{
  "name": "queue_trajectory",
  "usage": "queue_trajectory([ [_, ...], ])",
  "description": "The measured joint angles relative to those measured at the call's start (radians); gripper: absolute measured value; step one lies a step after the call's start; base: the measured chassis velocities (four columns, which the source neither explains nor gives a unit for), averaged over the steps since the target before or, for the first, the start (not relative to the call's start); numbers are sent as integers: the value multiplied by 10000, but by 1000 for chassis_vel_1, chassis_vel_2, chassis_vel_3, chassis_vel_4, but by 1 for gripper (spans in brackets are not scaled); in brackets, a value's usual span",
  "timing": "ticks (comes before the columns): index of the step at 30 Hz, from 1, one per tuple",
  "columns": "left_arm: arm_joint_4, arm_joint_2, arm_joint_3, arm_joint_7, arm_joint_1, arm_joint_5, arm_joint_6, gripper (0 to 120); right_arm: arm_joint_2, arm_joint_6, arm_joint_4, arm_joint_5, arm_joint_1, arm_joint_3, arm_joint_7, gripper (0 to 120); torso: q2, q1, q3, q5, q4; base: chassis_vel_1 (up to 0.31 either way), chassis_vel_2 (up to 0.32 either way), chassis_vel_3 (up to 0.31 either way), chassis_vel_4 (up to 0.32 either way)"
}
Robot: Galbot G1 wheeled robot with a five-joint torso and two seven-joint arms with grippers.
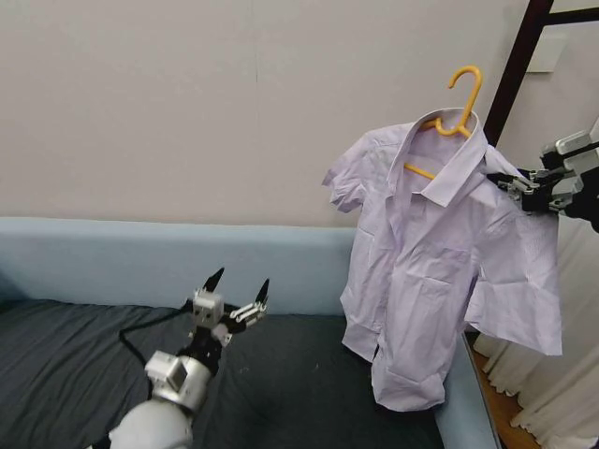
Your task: Pick up the clothes from the sofa and hang them on the clothes hanger.
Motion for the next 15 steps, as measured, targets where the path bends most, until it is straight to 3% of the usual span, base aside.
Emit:
queue_trajectory([
  [2,61,-219,-245,32,440,367,-186,100,38,-68,53,8,24,-4,127,8,1,0,0,-1,-1,0,0,0,0],
  [4,274,-932,-970,182,1853,1526,-702,100,73,-219,128,70,98,-8,349,8,1,-1,-1,-3,-6,0,0,0,0],
  [8,401,-1606,-1336,465,3197,2289,-1265,100,81,-393,68,92,136,-7,478,8,0,-1,-1,-2,-3,0,0,0,0],
  [15,436,-2674,-1778,927,3917,2615,-1788,100,327,-606,-167,-104,19,-8,564,8,0,0,1,-1,-7,0,0,0,0],
])
